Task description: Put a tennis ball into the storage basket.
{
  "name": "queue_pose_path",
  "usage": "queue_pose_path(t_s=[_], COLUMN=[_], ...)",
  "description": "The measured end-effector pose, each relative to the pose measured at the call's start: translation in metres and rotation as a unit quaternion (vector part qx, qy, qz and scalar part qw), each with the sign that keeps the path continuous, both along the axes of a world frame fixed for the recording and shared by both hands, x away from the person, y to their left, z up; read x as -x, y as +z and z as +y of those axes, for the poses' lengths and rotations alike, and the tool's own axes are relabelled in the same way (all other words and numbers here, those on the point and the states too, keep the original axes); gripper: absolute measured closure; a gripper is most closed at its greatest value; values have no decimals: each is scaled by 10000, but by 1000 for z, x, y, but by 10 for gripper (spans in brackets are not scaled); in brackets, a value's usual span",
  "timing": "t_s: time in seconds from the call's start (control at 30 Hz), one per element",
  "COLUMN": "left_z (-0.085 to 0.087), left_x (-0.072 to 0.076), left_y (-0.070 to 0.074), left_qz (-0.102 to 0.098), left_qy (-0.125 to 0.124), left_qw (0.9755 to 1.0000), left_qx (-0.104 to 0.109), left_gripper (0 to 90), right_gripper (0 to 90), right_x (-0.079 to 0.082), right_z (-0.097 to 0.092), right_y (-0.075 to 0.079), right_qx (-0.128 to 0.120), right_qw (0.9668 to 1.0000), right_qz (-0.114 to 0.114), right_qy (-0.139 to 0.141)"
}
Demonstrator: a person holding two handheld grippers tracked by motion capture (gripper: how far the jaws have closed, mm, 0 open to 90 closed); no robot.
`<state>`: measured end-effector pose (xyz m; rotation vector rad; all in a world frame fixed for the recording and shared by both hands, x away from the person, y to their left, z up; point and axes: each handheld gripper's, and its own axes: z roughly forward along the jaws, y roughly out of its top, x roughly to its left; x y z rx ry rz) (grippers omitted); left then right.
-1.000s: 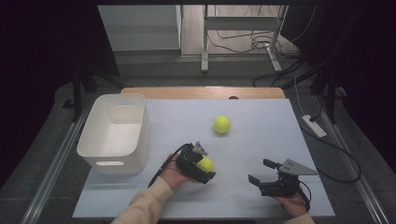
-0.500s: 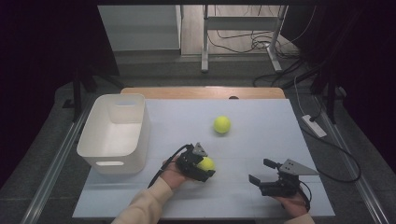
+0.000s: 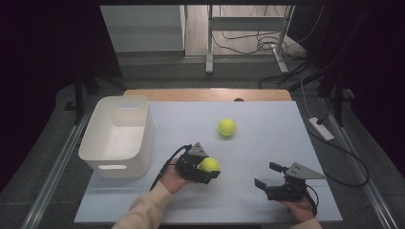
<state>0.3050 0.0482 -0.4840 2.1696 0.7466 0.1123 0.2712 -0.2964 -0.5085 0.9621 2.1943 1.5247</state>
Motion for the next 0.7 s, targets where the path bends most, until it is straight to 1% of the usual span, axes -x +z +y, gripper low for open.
queue_pose_path(t_s=[0.07,0.1,0.23,0.33,0.37,0.4,0.47,0.5,0.6,0.7], left_z=[2,3,7,8,8,9,10,10,12,15], left_x=[1,2,3,4,4,5,6,6,7,7], left_y=[2,3,8,12,12,15,17,17,20,24], left_qz=[-50,-62,-134,-250,-250,-404,-498,-498,-572,-569], left_qy=[25,64,90,148,148,217,270,270,312,307], left_qw=[10000,9999,9998,9995,9995,9989,9983,9983,9976,9974], left_qx=[14,62,126,136,136,132,143,143,230,330], left_gripper=[269,268,268,268,268,269,268,268,268,268], right_gripper=[82,82,82,82,82,82,82,82,82,82], right_x=[0,0,0,0,0,0,0,0,0,0], right_z=[0,0,0,0,0,0,0,0,0,0], right_y=[0,0,0,0,0,0,0,0,0,0], right_qx=[2,2,1,2,-4,-11,-12,-12,-24,-9], right_qw=[10000,10000,10000,10000,10000,10000,10000,10000,10000,10000], right_qz=[-9,-10,-8,-9,-16,-14,-22,-22,-30,-22], right_qy=[7,8,4,3,6,12,12,12,7,7])
